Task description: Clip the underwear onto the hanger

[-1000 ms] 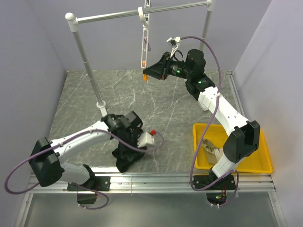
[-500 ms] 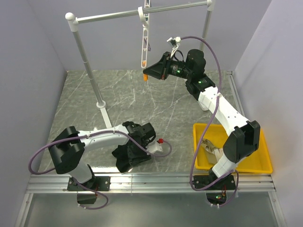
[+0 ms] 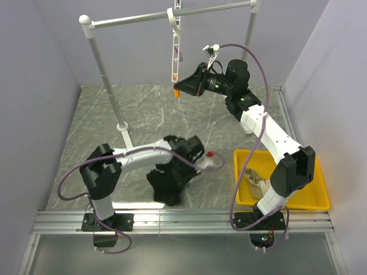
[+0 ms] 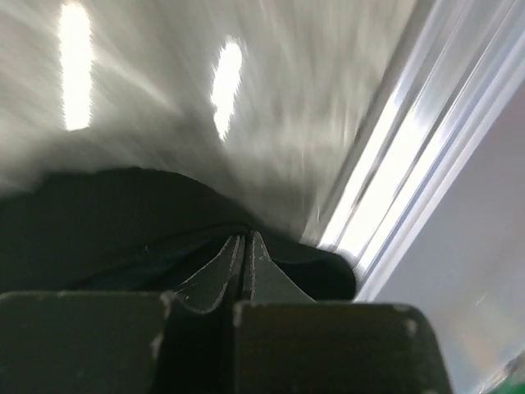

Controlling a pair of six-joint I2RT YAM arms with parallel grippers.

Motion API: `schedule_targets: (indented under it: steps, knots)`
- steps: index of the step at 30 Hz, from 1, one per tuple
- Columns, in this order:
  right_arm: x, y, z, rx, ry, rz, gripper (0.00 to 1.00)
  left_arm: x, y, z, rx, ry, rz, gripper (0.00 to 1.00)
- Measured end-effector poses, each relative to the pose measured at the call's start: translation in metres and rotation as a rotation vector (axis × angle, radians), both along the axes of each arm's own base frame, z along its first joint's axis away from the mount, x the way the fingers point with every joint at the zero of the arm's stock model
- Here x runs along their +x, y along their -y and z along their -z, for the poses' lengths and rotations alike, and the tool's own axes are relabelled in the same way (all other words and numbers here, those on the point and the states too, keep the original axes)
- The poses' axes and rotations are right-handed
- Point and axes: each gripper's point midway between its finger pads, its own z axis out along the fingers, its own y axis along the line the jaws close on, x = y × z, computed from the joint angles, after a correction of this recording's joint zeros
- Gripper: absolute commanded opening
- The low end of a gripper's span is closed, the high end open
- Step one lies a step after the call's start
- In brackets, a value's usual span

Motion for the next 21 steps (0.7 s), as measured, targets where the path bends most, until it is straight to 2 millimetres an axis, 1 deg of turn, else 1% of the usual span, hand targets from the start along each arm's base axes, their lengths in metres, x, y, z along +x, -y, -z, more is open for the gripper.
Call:
schedule_targets:
  steps: [2, 3, 4, 5, 6, 7, 8, 10, 12, 14, 16, 18, 19, 21]
  knots:
    - [0.000, 0.000, 0.000, 0.000, -0.001, 0.000, 0.00, 0.025, 0.032, -0.021, -0.093, 0.019, -0.051, 0.00]
    - [0.000, 0.000, 0.000, 0.000, -0.001, -0.001, 0.00, 0.040, 0.049, -0.033, -0.151, 0.032, -0.081, 0.02]
    - [0.000, 0.000, 0.000, 0.001, -0.002, -0.001, 0.00, 0.053, 0.063, -0.044, -0.201, 0.045, -0.103, 0.10]
    - [0.000, 0.000, 0.000, 0.001, -0.002, -0.002, 0.00, 0.063, 0.072, -0.052, -0.232, 0.054, -0.121, 0.32]
    - [0.000, 0.000, 0.000, 0.001, -0.002, -0.001, 0.00, 0.075, 0.082, -0.058, -0.266, 0.068, -0.136, 0.40]
    - [0.000, 0.000, 0.000, 0.001, -0.002, -0.001, 0.00, 0.081, 0.086, -0.061, -0.281, 0.073, -0.151, 0.47]
    - [0.000, 0.001, 0.000, 0.001, -0.002, -0.001, 0.00, 0.084, 0.088, -0.061, -0.287, 0.074, -0.162, 0.62]
    - [0.000, 0.001, 0.000, 0.001, -0.002, 0.000, 0.00, 0.086, 0.083, -0.056, -0.271, 0.068, -0.178, 0.64]
    - [0.001, 0.002, 0.000, 0.000, -0.002, 0.000, 0.00, 0.085, 0.072, -0.048, -0.245, 0.051, -0.201, 0.65]
    - [0.001, 0.002, 0.000, 0.000, -0.002, -0.001, 0.00, 0.086, 0.053, -0.039, -0.208, 0.041, -0.238, 0.64]
    - [0.001, 0.003, 0.000, 0.001, -0.003, -0.003, 0.00, 0.089, 0.032, -0.036, -0.182, 0.052, -0.269, 0.63]
    - [0.001, 0.003, -0.001, 0.004, -0.008, -0.004, 0.00, 0.091, 0.016, -0.041, -0.175, 0.071, -0.288, 0.63]
    - [0.000, 0.003, -0.001, 0.006, -0.010, -0.005, 0.00, 0.090, 0.013, -0.047, -0.182, 0.086, -0.284, 0.63]
    - [0.000, 0.003, -0.002, 0.011, -0.015, -0.006, 0.00, 0.089, 0.016, -0.058, -0.210, 0.127, -0.249, 0.63]
